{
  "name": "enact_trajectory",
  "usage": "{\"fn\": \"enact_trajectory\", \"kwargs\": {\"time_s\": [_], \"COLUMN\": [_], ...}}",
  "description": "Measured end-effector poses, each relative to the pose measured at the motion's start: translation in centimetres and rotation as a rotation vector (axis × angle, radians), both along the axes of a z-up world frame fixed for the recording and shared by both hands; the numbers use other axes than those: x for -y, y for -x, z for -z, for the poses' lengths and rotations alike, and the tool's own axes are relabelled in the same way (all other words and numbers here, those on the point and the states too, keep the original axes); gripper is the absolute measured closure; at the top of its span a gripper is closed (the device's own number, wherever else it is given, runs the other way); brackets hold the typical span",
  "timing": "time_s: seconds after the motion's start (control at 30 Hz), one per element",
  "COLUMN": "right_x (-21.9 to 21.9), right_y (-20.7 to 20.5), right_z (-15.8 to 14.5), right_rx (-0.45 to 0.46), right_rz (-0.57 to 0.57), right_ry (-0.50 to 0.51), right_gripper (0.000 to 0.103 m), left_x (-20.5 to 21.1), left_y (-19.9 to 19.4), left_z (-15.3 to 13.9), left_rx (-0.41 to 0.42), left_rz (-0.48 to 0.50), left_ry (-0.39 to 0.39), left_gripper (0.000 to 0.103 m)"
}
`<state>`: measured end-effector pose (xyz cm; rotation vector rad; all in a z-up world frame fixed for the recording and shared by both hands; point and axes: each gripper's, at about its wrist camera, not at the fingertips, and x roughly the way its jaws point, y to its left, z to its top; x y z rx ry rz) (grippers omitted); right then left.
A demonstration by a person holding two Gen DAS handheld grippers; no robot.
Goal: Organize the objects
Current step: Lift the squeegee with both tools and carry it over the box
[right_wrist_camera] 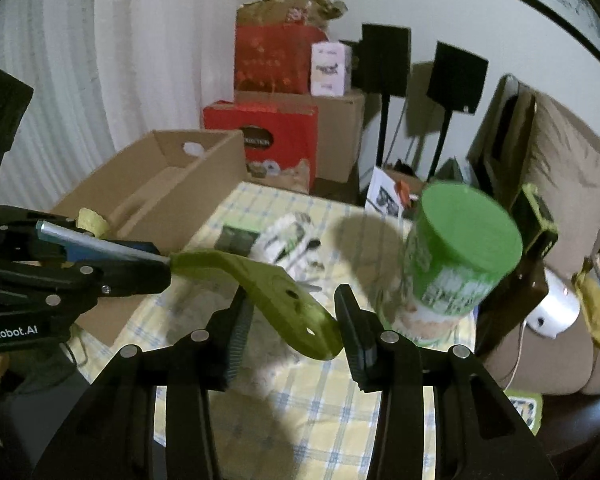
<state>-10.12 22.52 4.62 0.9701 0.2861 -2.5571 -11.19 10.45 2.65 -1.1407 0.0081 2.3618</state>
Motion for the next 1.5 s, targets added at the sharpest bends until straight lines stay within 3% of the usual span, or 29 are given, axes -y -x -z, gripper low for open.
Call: {"fn": "enact_trajectory", "kwargs": {"time_s": [0.43,0.67,1.1,1.5], "right_x": [6.7,12.5,20.5,23.5], "right_y": [0.9,2.6,6.3,12.0], "right_z": [-6.2,-7.4,-6.1,-0.3], "right_rx": [-0.1,-0.118,-0.091,0.025], "right_rz": [-0.097,-0.177,-0.266,-0.249], "right_ry": [-0.035,-0.043,-0.027,0.011], "right_gripper": [0.063,0.068,0.07,0.07], "left_x": [6.8,12.3,19.5,21.0], "left_y": [0.1,1.2,4.7,9.3], "left_z": [-5.6,-6.8,-5.4,-0.1], "left_rx": [-0.114,-0.144,-0.141,-0.083], "left_rz": [-0.095,-0.198,-0.325,-0.359], "left_ry": [-0.013,-0.015,-0.017,0.023], "left_gripper": [0.088,0.089,0.089,0.089]}}
